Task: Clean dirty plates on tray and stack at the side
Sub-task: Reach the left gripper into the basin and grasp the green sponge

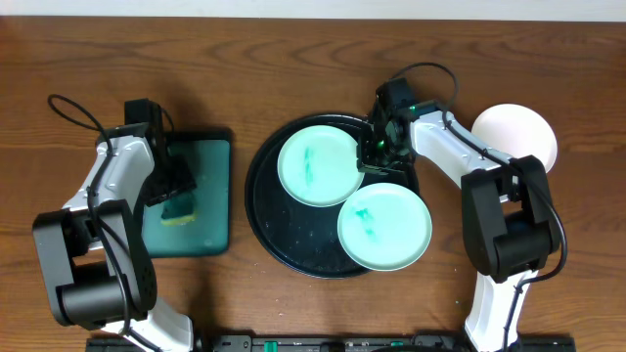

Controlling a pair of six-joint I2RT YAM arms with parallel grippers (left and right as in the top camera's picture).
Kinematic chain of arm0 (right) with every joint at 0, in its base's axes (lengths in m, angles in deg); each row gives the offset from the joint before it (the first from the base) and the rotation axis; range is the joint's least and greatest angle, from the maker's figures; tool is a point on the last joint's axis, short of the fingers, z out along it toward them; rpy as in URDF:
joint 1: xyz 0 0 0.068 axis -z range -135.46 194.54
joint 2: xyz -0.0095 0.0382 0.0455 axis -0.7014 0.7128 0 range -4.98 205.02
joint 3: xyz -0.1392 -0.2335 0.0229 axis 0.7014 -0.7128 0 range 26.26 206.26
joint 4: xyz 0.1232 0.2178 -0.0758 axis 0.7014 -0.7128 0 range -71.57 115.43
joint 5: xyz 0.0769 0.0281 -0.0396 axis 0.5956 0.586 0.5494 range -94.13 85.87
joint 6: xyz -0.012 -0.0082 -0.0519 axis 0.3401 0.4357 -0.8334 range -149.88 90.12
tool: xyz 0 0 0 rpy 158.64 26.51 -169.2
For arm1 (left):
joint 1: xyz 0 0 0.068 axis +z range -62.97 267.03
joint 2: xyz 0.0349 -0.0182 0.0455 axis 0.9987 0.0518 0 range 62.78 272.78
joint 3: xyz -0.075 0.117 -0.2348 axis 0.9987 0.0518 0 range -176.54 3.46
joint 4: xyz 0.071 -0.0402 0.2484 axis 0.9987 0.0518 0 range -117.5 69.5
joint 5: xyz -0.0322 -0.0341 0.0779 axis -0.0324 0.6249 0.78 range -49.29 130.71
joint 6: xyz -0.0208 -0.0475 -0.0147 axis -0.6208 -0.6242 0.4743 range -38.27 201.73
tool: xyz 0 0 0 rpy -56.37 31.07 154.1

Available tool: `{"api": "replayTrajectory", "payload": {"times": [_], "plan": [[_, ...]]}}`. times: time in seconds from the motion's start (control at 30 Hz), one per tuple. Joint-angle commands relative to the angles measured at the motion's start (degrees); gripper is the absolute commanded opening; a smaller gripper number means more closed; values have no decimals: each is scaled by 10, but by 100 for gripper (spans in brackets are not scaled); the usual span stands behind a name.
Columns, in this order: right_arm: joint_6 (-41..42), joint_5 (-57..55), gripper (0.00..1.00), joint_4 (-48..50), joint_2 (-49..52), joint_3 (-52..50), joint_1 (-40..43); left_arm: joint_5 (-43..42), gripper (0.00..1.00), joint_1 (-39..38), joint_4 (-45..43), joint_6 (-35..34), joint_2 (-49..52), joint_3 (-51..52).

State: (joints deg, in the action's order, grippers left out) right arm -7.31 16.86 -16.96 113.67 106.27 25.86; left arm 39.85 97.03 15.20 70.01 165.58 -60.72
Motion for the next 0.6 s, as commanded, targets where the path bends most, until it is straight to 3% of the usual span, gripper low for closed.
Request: {"api": "replayTrajectory", "payload": {"times": [0.0, 0.23, 0.57], "plan": [[-6, -2, 1, -3, -2, -3, -1, 20, 53, 4, -3, 5, -1, 4], [-5, -2, 1, -4, -2, -3, -1, 20, 40, 4, -7, 6, 0, 4], [-5, -2, 1, -8, -2, -3, -1, 14, 36, 4, -32, 6, 9, 15]]}}
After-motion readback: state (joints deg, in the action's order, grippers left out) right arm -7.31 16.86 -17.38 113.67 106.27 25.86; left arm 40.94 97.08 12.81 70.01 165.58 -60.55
